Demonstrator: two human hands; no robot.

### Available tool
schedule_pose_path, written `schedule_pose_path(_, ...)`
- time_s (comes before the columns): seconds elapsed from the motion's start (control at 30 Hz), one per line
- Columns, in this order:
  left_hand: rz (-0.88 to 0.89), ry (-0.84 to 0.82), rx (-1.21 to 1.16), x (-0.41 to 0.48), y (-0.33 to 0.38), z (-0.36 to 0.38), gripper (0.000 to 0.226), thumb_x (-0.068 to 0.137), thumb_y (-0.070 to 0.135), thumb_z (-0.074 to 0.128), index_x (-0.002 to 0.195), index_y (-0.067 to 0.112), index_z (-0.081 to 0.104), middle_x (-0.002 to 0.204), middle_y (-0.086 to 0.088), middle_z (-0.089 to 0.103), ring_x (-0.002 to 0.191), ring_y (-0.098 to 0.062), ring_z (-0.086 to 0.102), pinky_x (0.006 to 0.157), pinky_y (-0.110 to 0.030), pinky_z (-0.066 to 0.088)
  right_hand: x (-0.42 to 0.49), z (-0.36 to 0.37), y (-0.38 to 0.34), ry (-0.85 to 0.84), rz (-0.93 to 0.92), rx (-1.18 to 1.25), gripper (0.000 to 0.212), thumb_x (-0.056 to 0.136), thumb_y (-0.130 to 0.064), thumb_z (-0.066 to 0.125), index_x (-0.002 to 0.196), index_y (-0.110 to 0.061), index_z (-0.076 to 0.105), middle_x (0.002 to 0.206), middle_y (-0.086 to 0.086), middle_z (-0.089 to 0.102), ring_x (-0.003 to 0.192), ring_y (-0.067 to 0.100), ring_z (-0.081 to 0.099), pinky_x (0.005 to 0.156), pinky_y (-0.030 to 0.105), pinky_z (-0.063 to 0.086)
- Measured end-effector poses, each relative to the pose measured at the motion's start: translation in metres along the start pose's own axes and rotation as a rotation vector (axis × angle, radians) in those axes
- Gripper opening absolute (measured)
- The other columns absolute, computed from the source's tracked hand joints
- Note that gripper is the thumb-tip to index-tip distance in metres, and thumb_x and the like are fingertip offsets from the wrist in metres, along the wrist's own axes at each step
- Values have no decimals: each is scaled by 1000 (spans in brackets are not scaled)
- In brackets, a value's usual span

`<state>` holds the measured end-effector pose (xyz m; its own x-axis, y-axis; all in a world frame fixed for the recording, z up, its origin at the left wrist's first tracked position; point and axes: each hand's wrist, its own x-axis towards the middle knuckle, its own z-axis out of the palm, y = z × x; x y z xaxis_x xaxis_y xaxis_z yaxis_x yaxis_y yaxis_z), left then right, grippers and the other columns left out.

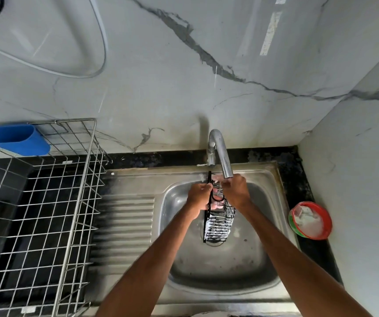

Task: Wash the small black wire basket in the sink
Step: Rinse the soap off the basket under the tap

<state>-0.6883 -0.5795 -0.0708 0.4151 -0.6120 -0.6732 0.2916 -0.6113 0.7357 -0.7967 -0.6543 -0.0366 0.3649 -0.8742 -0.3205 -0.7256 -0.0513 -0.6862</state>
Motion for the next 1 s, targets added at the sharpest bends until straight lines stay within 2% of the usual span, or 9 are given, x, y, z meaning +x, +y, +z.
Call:
schedule_pose_path(0.13,80,29,50,7,-7,-4,37,105,31,61,89,1,75,70,-14,71,49,-16,60,46,-23,46,-31,7,19,-255,-294,-17,27,107,-18,46,118,-5,67,100,4,71,94,10,65,90,36,46)
schedule_pose_path(0.2,90,22,61,9,-10,-6,33,103,24,60,87,-2,74,64,-7,65,49,-15,54,43,-20,37,-46,12,27,-364,-356,-40,52,110,-41,30,152,-13,42,147,-9,52,140,-5,39,122,31,10)
schedule_pose_path(0.3,119,-4,94,7,-12,-7,34,104,18,59,78,1,71,56,0,59,44,-10,48,40,-18,31,-43,23,31,-406,-398,-224,77,102,-62,9,162,-15,13,165,-8,12,155,8,-3,124,37,-14)
schedule_pose_path(0.4,149,-35,133,1,-12,-7,34,106,14,56,82,-5,70,58,-6,63,40,-10,54,38,-18,37,-17,23,29,-364,-525,-525,47,109,-22,33,154,-8,29,164,14,22,154,32,15,124,54,5)
schedule_pose_path(0.47,142,-17,112,2,-11,-7,39,108,22,56,84,-6,69,63,-9,66,45,-16,58,42,-23,43,-1,22,28,-356,-512,-620,53,104,-9,44,154,-8,27,162,18,24,150,37,21,122,57,11)
schedule_pose_path(0.67,144,46,88,5,-11,1,42,105,22,56,80,-8,70,65,-17,67,52,-22,61,52,-32,51,9,18,25,-406,-497,-708,61,102,-16,50,156,-10,24,158,18,30,147,38,27,118,65,19)
schedule_pose_path(0.73,156,59,95,4,-9,1,40,106,19,54,75,-2,69,64,-16,63,52,-22,57,49,-28,45,-9,18,35,-417,-484,-660,53,108,-31,27,157,-11,19,161,19,24,150,40,19,122,63,11)
schedule_pose_path(0.83,100,75,111,10,-9,-2,39,107,20,50,80,1,70,67,-13,61,53,-20,54,45,-24,39,-43,12,41,-409,-426,-440,81,96,-61,-15,162,-20,7,169,0,2,156,19,-10,126,48,-7)
schedule_pose_path(1.0,137,33,173,11,-18,0,43,106,18,52,76,-8,66,62,-15,60,56,-24,55,47,-27,39,-37,13,32,-462,-273,-296,68,102,-62,4,161,-29,4,162,-10,-24,149,7,-30,123,46,-17)
